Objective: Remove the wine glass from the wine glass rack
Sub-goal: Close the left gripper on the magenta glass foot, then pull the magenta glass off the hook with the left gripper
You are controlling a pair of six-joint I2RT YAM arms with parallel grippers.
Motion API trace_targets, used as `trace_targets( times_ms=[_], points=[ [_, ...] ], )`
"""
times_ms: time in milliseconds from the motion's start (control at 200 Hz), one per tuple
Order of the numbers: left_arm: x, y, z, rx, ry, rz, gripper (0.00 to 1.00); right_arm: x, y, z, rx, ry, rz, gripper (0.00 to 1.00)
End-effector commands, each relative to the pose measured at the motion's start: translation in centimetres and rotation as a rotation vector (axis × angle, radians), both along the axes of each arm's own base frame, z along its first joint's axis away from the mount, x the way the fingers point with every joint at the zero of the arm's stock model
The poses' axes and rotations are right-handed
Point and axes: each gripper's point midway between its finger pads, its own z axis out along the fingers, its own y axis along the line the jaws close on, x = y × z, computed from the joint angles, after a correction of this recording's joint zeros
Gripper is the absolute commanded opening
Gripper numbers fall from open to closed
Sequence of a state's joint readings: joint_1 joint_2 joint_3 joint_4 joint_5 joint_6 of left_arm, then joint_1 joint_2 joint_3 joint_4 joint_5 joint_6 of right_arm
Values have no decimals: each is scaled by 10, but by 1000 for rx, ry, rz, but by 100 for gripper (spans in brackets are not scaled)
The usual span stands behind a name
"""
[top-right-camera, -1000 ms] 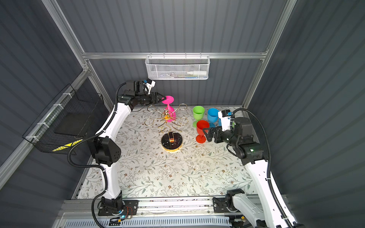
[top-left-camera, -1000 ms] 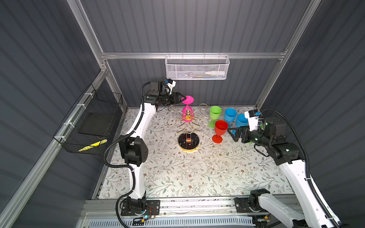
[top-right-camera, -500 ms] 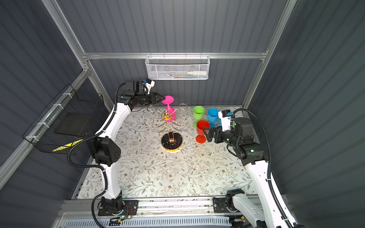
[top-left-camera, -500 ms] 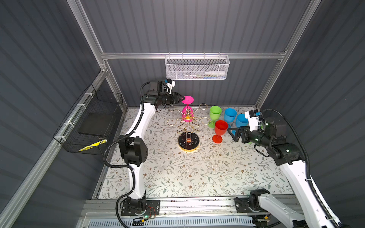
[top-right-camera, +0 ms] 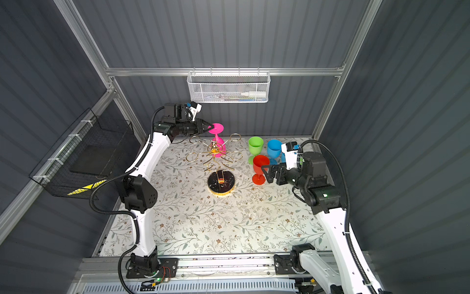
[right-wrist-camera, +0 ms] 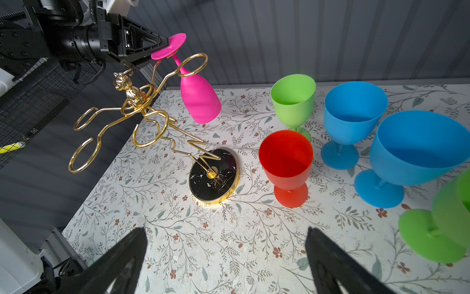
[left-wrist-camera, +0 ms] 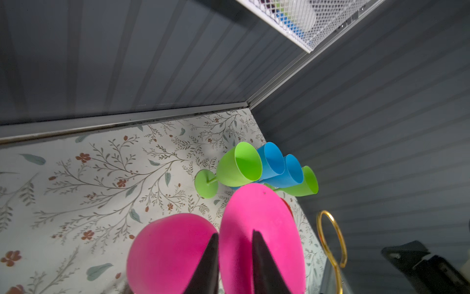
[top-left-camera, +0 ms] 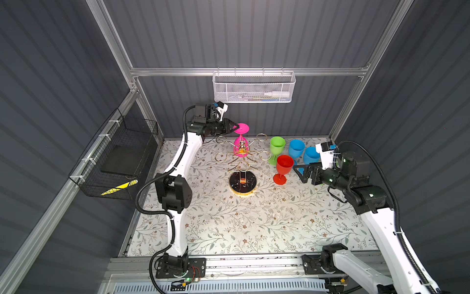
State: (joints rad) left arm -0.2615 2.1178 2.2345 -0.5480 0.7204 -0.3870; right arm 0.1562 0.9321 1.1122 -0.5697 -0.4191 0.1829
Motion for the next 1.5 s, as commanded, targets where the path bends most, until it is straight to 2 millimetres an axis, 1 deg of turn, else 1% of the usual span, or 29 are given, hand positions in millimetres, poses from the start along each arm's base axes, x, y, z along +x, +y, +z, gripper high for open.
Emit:
trace_targets(
  times_ms=[0,220,360,450,655,775,950,1196,1296,1496],
  points=[
    [-5,-3,12,-12,-12,-19,12,-1,0,0,0,-7,0,99],
    [-11,-3,25,-38,-17,-22,11,-2,0,1,1,-11,1,99],
    [-15,-6,34,-75,-15,-37,6,-3,0,2,0,-13,1,99],
    [-17,-7,40,-106,-10,-48,0,-4,0,3,1,-15,1,99],
    [-23,-9,54,-179,4,-78,0,-7,-1,4,1,-20,-2,99],
    [-25,-6,62,-222,8,-88,0,-8,-1,5,3,-24,-3,99],
    [-30,-3,71,-238,4,-94,0,-10,-1,6,7,-29,-1,99],
    [-38,-1,79,-247,8,-109,0,-15,-2,10,7,-48,-1,99],
    [-40,0,77,-234,13,-105,0,-18,-3,11,8,-57,-1,99],
    [-45,2,66,-220,41,-98,0,-22,-4,15,-1,-68,2,99]
  ],
)
